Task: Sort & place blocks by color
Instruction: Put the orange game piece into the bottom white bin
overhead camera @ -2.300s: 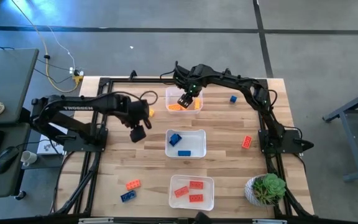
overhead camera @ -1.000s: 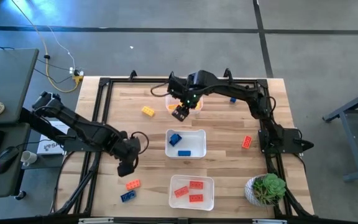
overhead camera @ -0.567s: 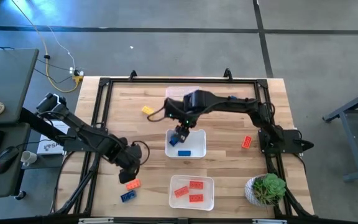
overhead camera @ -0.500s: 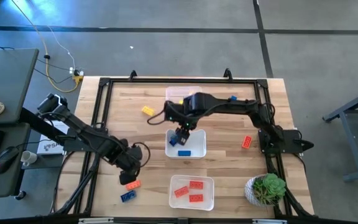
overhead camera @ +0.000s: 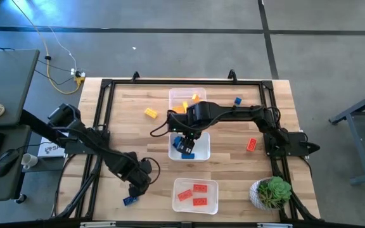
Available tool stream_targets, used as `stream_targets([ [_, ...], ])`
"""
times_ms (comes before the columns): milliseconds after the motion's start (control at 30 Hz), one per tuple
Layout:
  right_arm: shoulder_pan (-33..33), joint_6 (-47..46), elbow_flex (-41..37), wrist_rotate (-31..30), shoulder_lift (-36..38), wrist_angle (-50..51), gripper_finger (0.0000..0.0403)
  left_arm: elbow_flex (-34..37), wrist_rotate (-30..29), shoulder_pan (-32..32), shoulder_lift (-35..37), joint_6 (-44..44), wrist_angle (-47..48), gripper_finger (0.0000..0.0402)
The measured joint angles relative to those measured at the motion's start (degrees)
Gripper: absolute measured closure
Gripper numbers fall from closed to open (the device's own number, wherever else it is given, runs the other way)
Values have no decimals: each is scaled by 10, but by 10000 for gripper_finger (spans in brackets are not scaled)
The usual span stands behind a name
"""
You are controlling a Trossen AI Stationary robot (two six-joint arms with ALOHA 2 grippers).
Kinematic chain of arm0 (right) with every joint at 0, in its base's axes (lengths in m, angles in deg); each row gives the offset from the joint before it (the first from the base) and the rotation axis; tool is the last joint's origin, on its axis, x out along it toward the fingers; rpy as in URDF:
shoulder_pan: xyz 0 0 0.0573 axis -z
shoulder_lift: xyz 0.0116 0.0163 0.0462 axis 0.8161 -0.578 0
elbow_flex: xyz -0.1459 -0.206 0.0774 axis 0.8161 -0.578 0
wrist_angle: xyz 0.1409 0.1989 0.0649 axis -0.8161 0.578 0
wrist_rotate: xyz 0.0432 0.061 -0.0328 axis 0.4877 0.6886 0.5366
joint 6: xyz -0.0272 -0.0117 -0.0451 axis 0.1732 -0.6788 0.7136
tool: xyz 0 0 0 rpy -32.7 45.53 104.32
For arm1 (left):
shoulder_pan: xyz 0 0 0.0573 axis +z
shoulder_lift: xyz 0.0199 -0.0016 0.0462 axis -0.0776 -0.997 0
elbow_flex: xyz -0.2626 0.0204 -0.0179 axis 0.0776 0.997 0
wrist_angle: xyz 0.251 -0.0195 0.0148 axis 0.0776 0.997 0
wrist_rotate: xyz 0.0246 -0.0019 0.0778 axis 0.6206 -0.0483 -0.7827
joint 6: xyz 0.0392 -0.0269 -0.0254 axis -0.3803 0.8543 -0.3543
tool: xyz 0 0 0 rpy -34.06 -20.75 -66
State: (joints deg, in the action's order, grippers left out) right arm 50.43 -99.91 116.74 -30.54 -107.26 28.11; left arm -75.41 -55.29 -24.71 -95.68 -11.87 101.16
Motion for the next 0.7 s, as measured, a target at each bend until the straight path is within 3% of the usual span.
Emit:
stream_targets([
  [333, 0, 1, 0, -2, 0, 7, 192, 0, 48, -23, -68, 2, -18, 161],
  [700, 0, -9, 0, -17, 0, 7, 192, 0, 55, -43, -98, 15, -34, 161],
])
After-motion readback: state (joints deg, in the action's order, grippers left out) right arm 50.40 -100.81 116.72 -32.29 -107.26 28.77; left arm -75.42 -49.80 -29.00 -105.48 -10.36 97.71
